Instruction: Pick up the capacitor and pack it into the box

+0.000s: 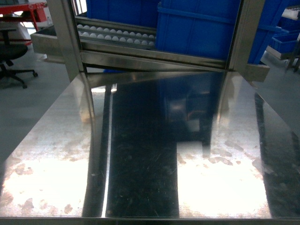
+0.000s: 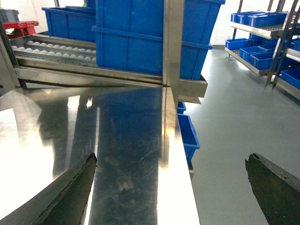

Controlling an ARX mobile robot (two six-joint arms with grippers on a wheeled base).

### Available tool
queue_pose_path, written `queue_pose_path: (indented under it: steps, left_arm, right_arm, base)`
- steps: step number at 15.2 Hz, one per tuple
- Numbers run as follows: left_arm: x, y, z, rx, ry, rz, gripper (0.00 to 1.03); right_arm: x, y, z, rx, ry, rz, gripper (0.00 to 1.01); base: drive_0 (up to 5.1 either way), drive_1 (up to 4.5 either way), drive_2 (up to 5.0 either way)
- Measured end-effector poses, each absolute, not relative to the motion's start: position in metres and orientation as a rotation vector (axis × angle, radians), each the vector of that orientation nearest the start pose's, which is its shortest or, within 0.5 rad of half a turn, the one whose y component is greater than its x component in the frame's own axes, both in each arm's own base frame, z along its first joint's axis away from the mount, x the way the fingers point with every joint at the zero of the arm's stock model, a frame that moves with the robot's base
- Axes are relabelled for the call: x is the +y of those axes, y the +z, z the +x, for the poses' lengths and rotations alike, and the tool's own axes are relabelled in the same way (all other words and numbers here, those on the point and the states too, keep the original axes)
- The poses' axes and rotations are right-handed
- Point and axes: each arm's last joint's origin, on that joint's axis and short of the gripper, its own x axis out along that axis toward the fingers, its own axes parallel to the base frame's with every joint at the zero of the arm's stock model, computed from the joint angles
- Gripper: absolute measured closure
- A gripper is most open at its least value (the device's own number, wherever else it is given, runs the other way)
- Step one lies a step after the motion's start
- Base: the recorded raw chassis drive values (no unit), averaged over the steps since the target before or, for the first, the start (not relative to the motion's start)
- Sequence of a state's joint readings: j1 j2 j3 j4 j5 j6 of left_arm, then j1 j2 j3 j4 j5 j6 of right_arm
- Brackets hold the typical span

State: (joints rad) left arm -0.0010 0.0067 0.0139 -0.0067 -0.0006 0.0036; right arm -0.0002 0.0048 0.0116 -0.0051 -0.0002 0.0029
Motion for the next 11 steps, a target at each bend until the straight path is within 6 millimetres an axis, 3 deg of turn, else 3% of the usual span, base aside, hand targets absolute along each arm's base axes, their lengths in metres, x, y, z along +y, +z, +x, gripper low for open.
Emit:
queue_pose_path:
  steps: [11]
  left_arm:
    - [-0.0001, 0.1671, 0.0973, -0.001, 0.0, 0.004, 0.58]
  right_arm:
    - [0.0, 0.1666, 0.0973, -0.002, 0.0, 0.003, 0.03]
  base:
    - [0.0, 0.0, 0.0]
